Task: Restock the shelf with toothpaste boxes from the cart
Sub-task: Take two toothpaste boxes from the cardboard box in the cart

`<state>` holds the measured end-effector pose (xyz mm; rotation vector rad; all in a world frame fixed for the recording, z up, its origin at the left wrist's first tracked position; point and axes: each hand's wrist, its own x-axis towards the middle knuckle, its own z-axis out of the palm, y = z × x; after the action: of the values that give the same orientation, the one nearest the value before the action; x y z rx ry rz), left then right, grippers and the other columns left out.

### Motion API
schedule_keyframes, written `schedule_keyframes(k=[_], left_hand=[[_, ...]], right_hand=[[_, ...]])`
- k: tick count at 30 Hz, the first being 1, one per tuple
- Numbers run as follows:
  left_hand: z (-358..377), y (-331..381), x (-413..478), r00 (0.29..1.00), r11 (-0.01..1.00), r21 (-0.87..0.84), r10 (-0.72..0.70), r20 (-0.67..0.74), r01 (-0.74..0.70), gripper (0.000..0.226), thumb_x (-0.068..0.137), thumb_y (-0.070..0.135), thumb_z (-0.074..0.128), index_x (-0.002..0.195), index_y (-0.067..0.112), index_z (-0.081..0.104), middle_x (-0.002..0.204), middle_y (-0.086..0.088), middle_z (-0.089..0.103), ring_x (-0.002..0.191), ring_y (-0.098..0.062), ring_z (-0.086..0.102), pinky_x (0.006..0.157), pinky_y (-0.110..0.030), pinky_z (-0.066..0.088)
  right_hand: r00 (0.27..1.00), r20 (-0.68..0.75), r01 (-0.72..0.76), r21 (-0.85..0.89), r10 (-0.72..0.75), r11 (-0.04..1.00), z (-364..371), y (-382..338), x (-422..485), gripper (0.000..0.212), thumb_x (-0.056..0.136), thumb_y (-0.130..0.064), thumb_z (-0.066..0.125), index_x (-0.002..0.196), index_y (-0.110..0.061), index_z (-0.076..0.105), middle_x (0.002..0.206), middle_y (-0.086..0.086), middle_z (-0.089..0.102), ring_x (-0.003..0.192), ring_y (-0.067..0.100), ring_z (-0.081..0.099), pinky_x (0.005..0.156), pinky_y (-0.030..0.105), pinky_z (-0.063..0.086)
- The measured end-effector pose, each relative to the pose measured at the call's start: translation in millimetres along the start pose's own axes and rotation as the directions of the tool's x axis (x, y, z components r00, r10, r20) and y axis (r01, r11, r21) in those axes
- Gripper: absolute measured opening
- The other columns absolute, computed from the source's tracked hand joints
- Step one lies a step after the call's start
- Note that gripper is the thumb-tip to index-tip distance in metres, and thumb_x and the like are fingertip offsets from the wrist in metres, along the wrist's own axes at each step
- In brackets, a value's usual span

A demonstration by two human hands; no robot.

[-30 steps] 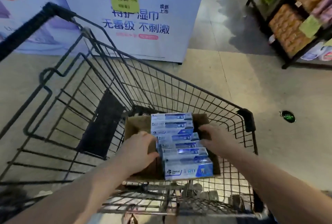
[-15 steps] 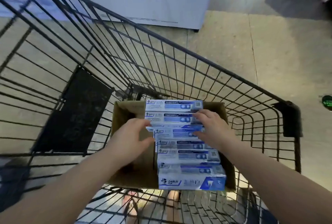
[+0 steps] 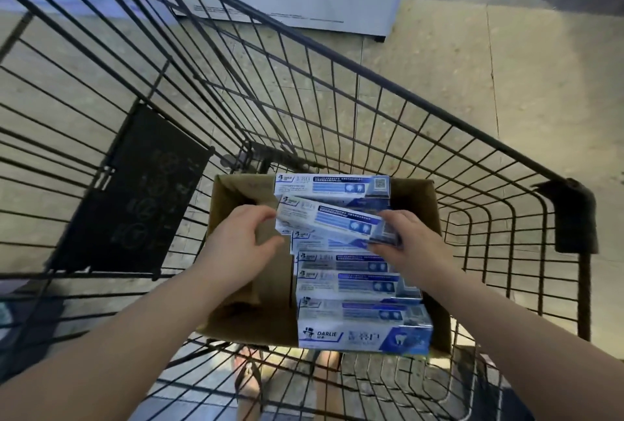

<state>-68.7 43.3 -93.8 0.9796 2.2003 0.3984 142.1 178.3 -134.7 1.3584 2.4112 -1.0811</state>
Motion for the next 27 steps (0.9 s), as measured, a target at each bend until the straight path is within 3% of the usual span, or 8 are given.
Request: schedule_keyframes(k=[6,11,15,20,24,27], left_hand=[[0,3,27,0.999,0.999,-0.041,-0.013,-0.047,0.011,0.060,0.082,0.026,0.066,0.136,0.024,0.040,0.141,0.001,0.039,0.128,-0.017,0.040,0.101,-0.029,0.035],[20,2,72,1.000,0.999,-0.046,0.004,-0.031,-0.005,0.089,0.074,0.022,0.075,0.146,0.024,0.023,0.155,0.001,0.017,0.144,-0.018,0.011,0.117,-0.037,0.015],[36,-6,98,0.999,0.999,0.039,0.009,0.032,-0.010,0.091,0.074,0.025,0.075,0.146,0.027,0.019,0.156,0.001,0.016,0.144,-0.018,0.010,0.119,-0.042,0.017],[46,-14,100,0.999,0.991,0.124,0.050,0.011,-0.051,0.062,0.075,0.022,0.072,0.129,0.026,0.042,0.135,0.001,0.036,0.130,-0.018,0.033,0.107,-0.035,0.034],[38,-12,80,0.996,0.993,-0.085,0.085,0.011,-0.084,0.043,0.076,0.016,0.072,0.111,0.028,0.052,0.116,0.010,0.047,0.105,-0.006,0.046,0.083,-0.019,0.041],[23,-10,60,0.995,0.972,-0.228,0.071,0.076,-0.052,0.042,0.074,0.014,0.074,0.108,0.029,0.054,0.111,0.012,0.051,0.101,-0.006,0.054,0.070,-0.012,0.042]], right_hand=[[0.996,-0.089,0.030,0.210,-0.012,0.977,-42,13,-36,0.044,0.081,-0.024,0.066,0.119,-0.030,0.045,0.104,-0.018,0.048,0.090,-0.001,0.052,0.066,0.015,0.042],[0.977,-0.210,0.016,0.267,0.042,0.964,-58,26,-41,0.044,0.078,-0.021,0.068,0.112,-0.032,0.044,0.099,-0.018,0.050,0.089,0.002,0.054,0.064,0.017,0.041],[0.964,-0.261,0.020,0.287,0.059,0.958,-56,35,-35,0.044,0.077,-0.019,0.068,0.111,-0.033,0.043,0.101,-0.019,0.049,0.090,0.004,0.054,0.066,0.019,0.043],[0.960,-0.265,0.008,0.334,0.085,0.943,-52,39,-31,0.043,0.078,-0.018,0.068,0.111,-0.032,0.045,0.105,-0.009,0.052,0.092,0.007,0.056,0.066,0.021,0.045],[0.960,-0.264,0.010,0.365,0.094,0.931,-60,31,-39,0.043,0.079,-0.018,0.067,0.114,-0.030,0.045,0.107,-0.008,0.054,0.094,0.009,0.057,0.068,0.023,0.048],[0.956,-0.279,0.027,0.398,0.092,0.917,-70,15,-53,0.041,0.079,-0.017,0.066,0.111,-0.034,0.046,0.108,-0.006,0.055,0.096,0.009,0.057,0.068,0.023,0.049]])
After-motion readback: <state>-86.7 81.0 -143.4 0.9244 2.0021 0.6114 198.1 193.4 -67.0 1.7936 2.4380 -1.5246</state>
